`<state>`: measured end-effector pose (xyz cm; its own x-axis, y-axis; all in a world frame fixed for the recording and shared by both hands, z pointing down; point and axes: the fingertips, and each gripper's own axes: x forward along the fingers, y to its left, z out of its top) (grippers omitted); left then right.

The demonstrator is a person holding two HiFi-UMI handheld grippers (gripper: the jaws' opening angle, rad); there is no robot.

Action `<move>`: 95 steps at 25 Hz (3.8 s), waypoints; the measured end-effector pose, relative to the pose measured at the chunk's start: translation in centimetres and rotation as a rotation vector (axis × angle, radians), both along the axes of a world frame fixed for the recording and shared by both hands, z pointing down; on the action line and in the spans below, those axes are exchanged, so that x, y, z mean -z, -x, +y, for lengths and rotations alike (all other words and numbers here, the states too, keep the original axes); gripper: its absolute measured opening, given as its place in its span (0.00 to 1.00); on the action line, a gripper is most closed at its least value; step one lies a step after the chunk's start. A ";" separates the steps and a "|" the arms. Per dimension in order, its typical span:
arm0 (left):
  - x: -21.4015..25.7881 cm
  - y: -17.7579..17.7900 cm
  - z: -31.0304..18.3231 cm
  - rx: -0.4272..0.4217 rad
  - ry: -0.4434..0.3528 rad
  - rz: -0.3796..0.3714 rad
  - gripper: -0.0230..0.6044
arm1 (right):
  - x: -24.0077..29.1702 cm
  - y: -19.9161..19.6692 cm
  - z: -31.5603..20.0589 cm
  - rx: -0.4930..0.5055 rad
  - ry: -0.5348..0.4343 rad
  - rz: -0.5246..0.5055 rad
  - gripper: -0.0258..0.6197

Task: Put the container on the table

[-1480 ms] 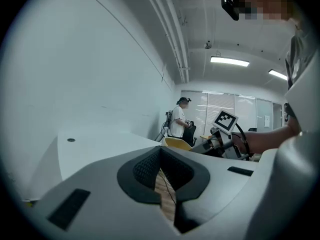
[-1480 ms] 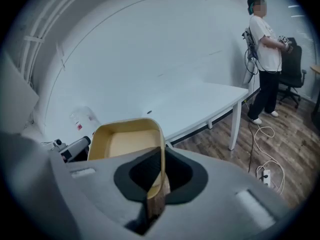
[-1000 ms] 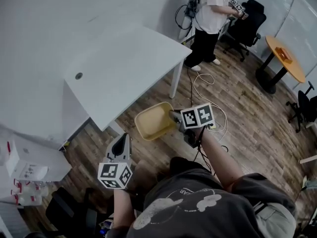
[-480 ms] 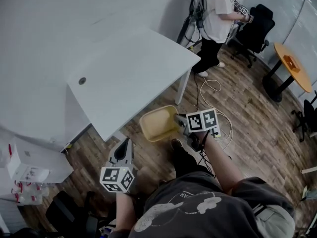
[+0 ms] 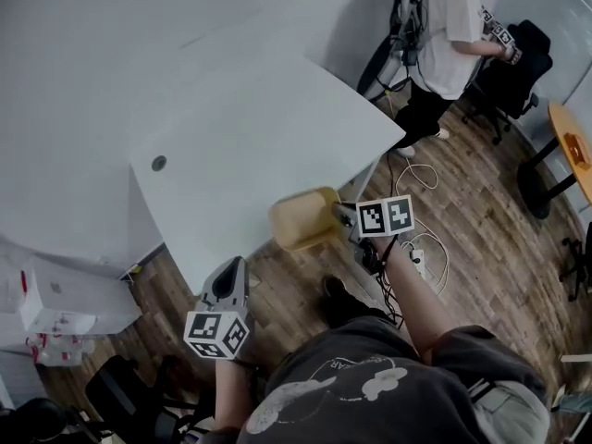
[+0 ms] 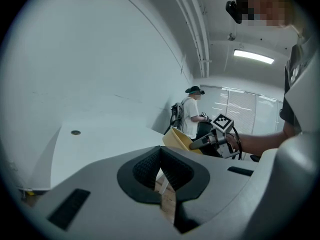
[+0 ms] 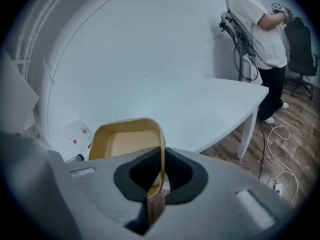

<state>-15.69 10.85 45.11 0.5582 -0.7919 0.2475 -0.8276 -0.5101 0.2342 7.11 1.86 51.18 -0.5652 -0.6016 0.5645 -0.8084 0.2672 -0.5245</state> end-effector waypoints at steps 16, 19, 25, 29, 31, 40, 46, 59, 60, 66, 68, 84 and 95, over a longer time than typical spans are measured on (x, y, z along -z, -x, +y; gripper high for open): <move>0.0 -7.1 -15.6 0.159 0.059 0.002 0.03 | -1.6 -3.7 -17.8 0.224 0.020 0.041 0.06; 0.2 -8.5 -17.2 0.163 0.059 -0.011 0.03 | -1.5 -4.5 -19.6 0.244 0.015 0.044 0.06; 0.0 -9.7 -17.9 0.176 0.072 -0.012 0.03 | -1.6 -6.2 -21.0 0.247 0.020 0.042 0.06; 0.6 -9.9 -19.2 0.172 0.045 -0.034 0.03 | -1.7 -6.8 -22.1 0.234 0.017 0.037 0.06; 0.7 -10.2 -20.3 0.159 0.033 -0.047 0.03 | -1.6 -7.1 -22.7 0.230 0.016 0.042 0.06; -0.2 -9.3 -27.0 0.126 0.033 -0.009 0.03 | -1.5 -7.0 -28.3 0.184 0.013 0.081 0.06; -0.2 -7.1 -32.9 0.110 0.025 -0.002 0.03 | -1.8 -4.8 -33.7 0.189 0.023 0.122 0.06; -2.0 -0.9 -41.7 0.139 0.072 0.037 0.03 | -3.0 0.8 -43.3 0.237 0.052 0.250 0.06; -2.1 -0.7 -42.2 0.138 0.073 0.040 0.03 | -3.0 1.0 -44.0 0.234 0.054 0.251 0.06; -3.2 -0.5 -45.1 0.143 0.097 0.033 0.03 | -3.7 1.2 -47.6 0.226 0.050 0.256 0.06; -3.7 -0.6 -45.6 0.152 0.109 0.032 0.03 | -4.2 1.7 -48.4 0.246 0.053 0.256 0.06; -6.8 -1.7 -51.5 0.252 0.165 0.007 0.03 | -8.3 3.8 -56.7 0.311 0.121 0.217 0.06; -8.7 0.1 -55.5 0.276 0.193 0.008 0.03 | -11.0 5.3 -60.8 0.328 0.150 0.243 0.06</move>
<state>-15.79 -44.62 53.84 0.3316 -0.8525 0.4042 -0.9262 -0.2126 0.3115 1.85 -58.99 62.21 -0.5525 -0.3137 0.7722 -0.7981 0.4662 -0.3817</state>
